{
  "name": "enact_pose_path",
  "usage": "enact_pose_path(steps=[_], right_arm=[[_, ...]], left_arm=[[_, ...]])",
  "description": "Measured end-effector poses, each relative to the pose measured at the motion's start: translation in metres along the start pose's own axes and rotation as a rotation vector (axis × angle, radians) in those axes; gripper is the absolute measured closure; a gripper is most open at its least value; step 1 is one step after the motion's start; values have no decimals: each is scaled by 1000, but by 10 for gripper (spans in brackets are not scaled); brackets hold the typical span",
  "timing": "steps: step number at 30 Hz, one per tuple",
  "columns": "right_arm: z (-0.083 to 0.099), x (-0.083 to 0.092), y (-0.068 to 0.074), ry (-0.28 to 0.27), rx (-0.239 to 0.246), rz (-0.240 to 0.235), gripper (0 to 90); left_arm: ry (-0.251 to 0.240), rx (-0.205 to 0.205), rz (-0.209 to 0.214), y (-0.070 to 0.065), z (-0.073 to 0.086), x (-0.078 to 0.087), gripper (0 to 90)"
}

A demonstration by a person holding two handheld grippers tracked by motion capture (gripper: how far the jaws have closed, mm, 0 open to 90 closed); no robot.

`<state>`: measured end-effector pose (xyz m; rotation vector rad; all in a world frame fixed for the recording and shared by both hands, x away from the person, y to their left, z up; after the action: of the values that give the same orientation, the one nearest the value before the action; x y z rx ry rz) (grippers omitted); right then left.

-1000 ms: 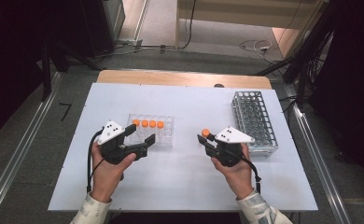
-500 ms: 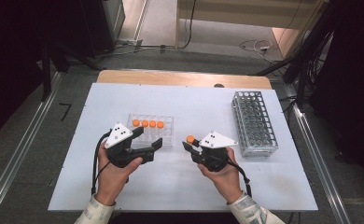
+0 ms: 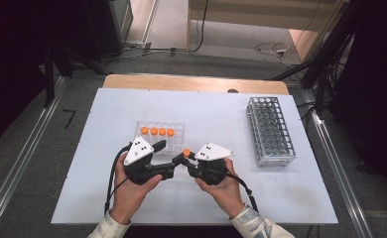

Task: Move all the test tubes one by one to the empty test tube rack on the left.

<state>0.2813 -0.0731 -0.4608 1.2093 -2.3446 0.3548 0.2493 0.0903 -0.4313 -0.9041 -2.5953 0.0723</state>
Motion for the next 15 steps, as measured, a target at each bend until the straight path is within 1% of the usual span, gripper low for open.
enact_pose_path(steps=[7, 15], right_arm=[[-5, -8, 11, 0, 18, -28, 715], [-9, -11, 18, -6, 24, -49, 715]], left_arm=[[5, -9, 14, -3, 3, -3, 401], [13, -25, 13, -4, 6, -4, 570]])
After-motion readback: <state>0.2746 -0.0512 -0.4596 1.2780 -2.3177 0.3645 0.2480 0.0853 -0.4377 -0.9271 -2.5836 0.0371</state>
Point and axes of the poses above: each handheld gripper's, and its own axes: x roughly backward along the jaws, z roughly out of its underside, y roughly to its left, the point moved 3 cm from there along -x, roughly forward along the jaws, and after that the axes turned 1 degree about y, right-handed, at the moved point
